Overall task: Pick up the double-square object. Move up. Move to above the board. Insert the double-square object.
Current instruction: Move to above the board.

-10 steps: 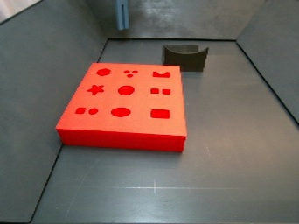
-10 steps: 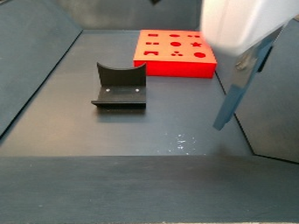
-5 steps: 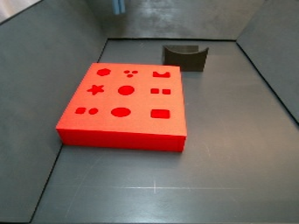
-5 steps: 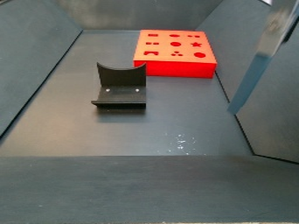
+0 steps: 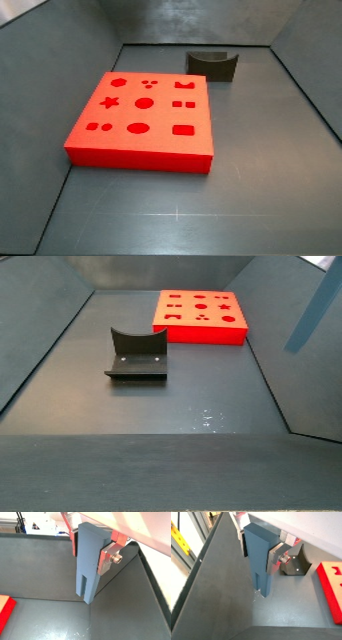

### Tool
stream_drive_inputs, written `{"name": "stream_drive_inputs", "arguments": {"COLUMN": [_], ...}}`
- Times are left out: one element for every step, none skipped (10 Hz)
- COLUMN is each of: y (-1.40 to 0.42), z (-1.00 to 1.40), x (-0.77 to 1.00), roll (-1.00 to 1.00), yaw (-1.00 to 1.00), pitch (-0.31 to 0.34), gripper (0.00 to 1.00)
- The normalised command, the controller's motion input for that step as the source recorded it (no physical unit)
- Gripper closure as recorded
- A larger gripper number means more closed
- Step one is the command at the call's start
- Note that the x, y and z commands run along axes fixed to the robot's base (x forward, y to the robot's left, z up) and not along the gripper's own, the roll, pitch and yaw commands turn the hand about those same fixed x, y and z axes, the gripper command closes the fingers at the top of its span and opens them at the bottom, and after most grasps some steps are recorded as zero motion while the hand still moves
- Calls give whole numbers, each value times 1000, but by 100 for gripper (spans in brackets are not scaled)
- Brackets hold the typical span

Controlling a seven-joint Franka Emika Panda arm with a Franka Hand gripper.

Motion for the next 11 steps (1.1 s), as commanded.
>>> {"name": "stream_drive_inputs", "arguments": {"y": [-14, -16, -12, -1000, -1000, -1000, -1000, -1000, -1000, -1000, -1000], "z": [583, 431, 283, 50, 35, 39, 41, 41, 43, 44, 43], "x": [-27, -20, -16, 258, 259, 258, 254, 253, 253, 254, 257], "roll": [88, 89, 86, -17, -15, -21, -42, -41, -39, -53, -64], "yaw": [40, 41, 41, -1000, -1000, -1000, -1000, -1000, -1000, -1000, -1000], "pitch": [82, 87, 83, 69, 65, 66, 63, 68, 79, 88, 110], "gripper": [100, 100, 100, 100, 100, 100, 100, 100, 100, 100, 100]}}
